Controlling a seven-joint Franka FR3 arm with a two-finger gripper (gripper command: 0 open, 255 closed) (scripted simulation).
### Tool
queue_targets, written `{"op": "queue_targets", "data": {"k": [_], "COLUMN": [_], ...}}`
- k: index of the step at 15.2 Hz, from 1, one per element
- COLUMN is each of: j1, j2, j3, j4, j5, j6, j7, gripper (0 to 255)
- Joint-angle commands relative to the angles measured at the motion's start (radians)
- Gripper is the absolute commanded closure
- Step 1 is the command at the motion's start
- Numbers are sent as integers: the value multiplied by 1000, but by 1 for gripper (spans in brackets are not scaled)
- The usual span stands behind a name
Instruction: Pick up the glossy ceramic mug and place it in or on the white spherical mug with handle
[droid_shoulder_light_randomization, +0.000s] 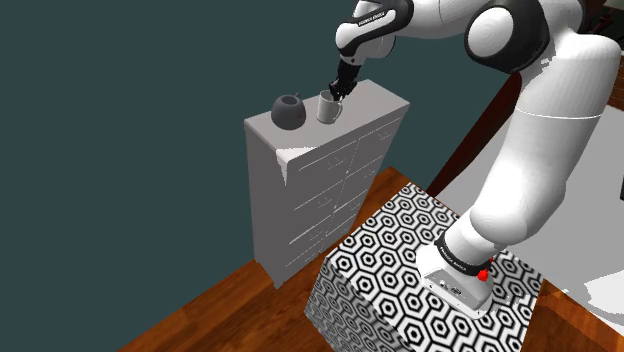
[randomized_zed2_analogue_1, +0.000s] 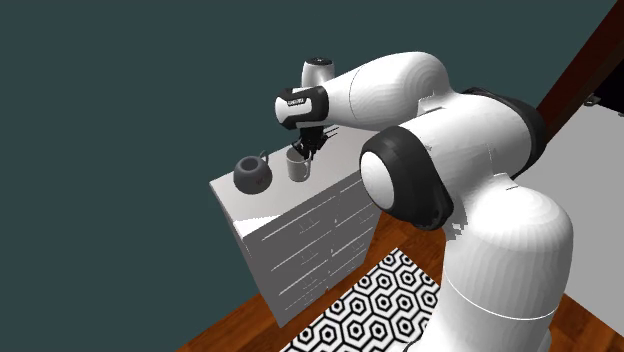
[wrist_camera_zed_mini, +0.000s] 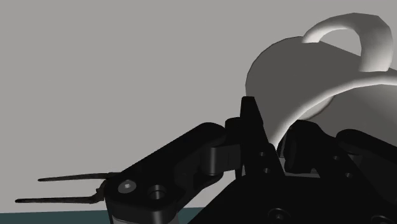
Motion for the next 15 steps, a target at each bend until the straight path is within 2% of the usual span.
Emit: {"op": "queue_targets", "data": {"k": [1,15], "j1": [0,3], "j2": [0,-67], "j3": [0,-8], "j4": [0,85], "j5": [0,-22], "j6": [0,-149], "j7": [0,23], "gripper": [255,255]}}
